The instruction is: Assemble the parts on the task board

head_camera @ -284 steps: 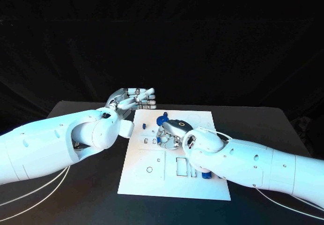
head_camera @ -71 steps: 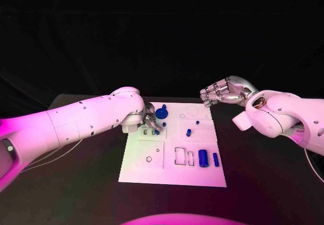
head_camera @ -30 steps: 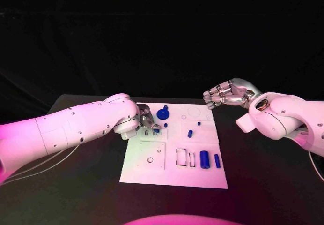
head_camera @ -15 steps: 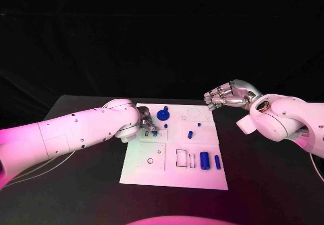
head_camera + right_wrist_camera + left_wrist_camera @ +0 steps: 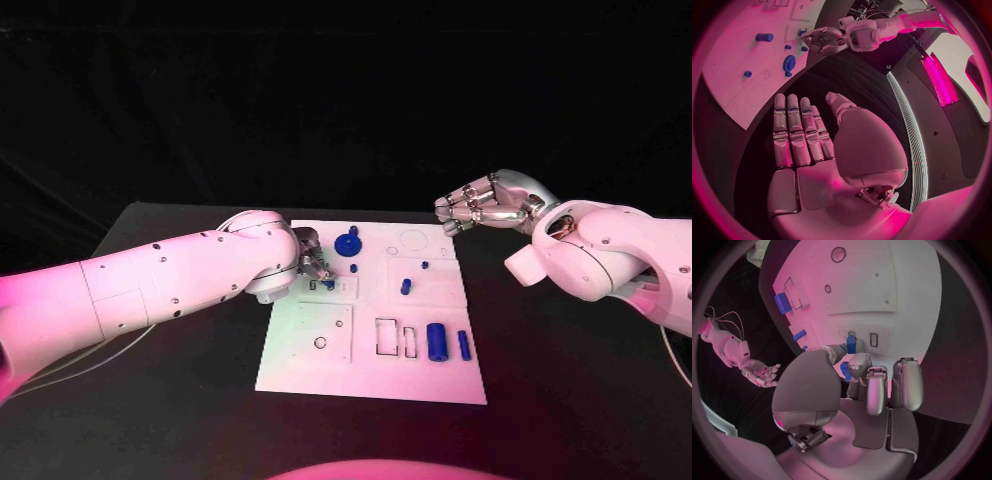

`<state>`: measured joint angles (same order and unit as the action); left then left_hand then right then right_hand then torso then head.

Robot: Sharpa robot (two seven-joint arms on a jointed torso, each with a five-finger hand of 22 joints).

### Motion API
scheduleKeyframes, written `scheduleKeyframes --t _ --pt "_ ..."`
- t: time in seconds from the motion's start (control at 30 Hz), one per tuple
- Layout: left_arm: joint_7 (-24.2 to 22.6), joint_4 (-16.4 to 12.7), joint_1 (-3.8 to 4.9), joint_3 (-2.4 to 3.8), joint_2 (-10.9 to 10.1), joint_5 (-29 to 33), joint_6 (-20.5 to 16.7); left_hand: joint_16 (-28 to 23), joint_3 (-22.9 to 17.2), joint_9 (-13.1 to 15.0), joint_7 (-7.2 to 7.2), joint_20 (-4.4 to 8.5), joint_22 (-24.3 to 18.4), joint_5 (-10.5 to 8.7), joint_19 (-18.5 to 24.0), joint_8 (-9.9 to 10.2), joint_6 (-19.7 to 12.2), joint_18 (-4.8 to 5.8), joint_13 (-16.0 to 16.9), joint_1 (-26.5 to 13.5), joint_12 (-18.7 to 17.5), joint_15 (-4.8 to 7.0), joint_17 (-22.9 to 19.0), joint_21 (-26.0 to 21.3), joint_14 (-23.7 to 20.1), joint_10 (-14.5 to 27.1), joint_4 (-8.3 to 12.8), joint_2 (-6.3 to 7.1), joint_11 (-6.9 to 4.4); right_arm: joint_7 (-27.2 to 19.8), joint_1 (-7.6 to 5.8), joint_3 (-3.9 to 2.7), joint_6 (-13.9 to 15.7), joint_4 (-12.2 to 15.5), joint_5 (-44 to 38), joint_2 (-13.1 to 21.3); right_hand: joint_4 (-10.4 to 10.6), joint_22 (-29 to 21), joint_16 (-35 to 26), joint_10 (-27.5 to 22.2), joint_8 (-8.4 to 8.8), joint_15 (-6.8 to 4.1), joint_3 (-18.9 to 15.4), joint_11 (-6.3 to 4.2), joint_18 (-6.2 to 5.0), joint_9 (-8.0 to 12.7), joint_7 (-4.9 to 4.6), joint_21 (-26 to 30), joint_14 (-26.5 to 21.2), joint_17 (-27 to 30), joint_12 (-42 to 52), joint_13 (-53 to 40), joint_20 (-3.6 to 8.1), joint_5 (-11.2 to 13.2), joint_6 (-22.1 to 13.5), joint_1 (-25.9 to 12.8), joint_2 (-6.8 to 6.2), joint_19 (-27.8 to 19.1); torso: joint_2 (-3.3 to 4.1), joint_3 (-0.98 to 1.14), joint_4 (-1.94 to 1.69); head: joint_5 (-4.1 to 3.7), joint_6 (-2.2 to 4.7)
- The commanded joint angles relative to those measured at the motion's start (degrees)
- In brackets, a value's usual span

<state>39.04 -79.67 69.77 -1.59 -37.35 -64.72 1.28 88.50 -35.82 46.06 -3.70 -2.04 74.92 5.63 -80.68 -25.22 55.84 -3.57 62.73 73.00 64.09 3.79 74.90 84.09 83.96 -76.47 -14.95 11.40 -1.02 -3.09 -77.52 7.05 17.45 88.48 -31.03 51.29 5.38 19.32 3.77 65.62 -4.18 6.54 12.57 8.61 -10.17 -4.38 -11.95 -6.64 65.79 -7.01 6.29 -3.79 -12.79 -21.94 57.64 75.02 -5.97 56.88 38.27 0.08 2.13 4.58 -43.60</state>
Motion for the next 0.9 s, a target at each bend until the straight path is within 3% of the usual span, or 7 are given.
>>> scheduleKeyframes --t 0.03,0.73,0.9 --pt "0.5 -0.2 -0.06 -0.02 0.1 -0.9 2.9 0.2 -10.8 0.3 0.39 0.00 1.6 -0.15 -0.2 -0.3 0.0 0.54 0.0 -0.2 0.2 0.45 13.5 0.3 5.5 -0.5 10.6 -0.15 -0.01 -0.5 0.05 0.00 -1.1 0.0 -0.5 0.0 0.0 -0.1 -0.1 -0.3 0.14 -0.01 -0.3 -0.05 -0.35 0.0 -0.12 0.4 -0.3 0.0 0.0 0.1 -0.03 -0.2 -0.2 -0.7 -0.02 0.5 -0.02 0.01 -0.01 0.07 -0.05" --pt "0.5 -0.3 -0.06 -0.02 0.4 -1.0 5.0 0.2 -9.7 0.8 0.89 -0.07 1.9 -0.39 -0.3 -0.5 0.1 0.59 0.5 -1.9 0.8 0.61 13.4 0.3 5.5 -1.0 11.0 1.06 -0.28 -0.5 0.13 0.00 -1.3 0.1 -0.5 0.0 0.1 -0.2 -0.1 -0.3 0.12 0.00 -0.5 -0.04 -0.35 0.0 -0.13 0.4 -0.3 0.2 0.0 0.1 -0.04 -0.4 -0.2 -1.0 0.01 0.6 -0.03 0.03 0.02 -0.09 -0.13" --pt "0.4 -0.3 -0.05 -0.02 0.4 -1.0 4.9 0.2 -8.2 0.7 1.50 -0.06 2.0 -0.45 -0.4 -0.5 0.6 0.61 0.6 -3.6 1.0 0.92 13.5 0.3 5.5 -1.1 9.8 1.13 -0.69 -0.4 0.14 0.00 -1.4 0.1 -0.5 0.0 0.2 -0.3 -0.1 -0.3 0.11 0.01 -0.5 -0.03 -0.35 0.0 -0.13 0.5 -0.3 0.2 0.0 0.1 -0.05 -0.5 -0.2 -1.1 0.02 0.6 0.00 0.06 0.02 -0.06 -0.08"
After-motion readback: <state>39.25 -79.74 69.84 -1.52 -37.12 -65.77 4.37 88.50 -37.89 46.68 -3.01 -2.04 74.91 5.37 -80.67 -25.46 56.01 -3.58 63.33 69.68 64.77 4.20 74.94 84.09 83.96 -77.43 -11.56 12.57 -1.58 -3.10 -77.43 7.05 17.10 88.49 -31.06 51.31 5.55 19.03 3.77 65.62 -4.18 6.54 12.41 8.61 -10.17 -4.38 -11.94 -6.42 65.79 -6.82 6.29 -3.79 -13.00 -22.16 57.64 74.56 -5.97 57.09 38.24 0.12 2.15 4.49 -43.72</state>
